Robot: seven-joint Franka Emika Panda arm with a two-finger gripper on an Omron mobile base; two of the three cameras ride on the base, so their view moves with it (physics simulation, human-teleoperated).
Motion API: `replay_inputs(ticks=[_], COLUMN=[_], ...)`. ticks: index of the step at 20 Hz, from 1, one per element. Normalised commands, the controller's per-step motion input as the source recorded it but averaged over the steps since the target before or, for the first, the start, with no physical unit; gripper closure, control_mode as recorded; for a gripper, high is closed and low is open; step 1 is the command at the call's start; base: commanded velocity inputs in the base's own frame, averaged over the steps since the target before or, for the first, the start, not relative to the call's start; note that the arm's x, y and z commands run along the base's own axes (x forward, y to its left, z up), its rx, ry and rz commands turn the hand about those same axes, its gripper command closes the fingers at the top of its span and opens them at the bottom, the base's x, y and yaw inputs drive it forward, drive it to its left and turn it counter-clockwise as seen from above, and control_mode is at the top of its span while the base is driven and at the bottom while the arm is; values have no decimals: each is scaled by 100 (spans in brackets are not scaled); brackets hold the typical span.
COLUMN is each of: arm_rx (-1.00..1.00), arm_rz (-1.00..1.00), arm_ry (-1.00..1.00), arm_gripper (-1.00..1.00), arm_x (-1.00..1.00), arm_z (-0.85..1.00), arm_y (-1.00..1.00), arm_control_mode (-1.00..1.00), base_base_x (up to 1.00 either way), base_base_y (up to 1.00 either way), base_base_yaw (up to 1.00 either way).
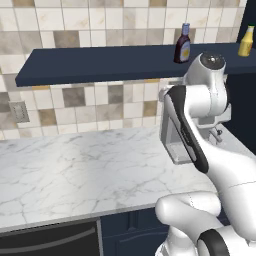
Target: Take 2 condiments from the cabinet and move them on the counter near the stove.Make sure the condiments are lined up with each other, next to each other.
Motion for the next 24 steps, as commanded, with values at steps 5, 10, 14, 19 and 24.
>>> replay_inputs(ticks=[5, 10, 14, 19, 24], arm_rx=[0, 0, 0, 0, 0], arm_rz=[-4, 0, 0, 0, 0], arm_ry=[-14, -14, -12, -2, 16], arm_gripper=[-100, -100, -100, -100, -100], arm_x=[0, 0, 9, 16, 40], arm_z=[57, 51, 40, 19, 2], arm_y=[0, 0, 0, 0, 0], arm_control_mode=[-100, -100, -100, -100, -100], base_base_x=[0, 0, 0, 0, 0], base_base_y=[0, 0, 0, 0, 0], base_base_yaw=[0, 0, 0, 0, 0])
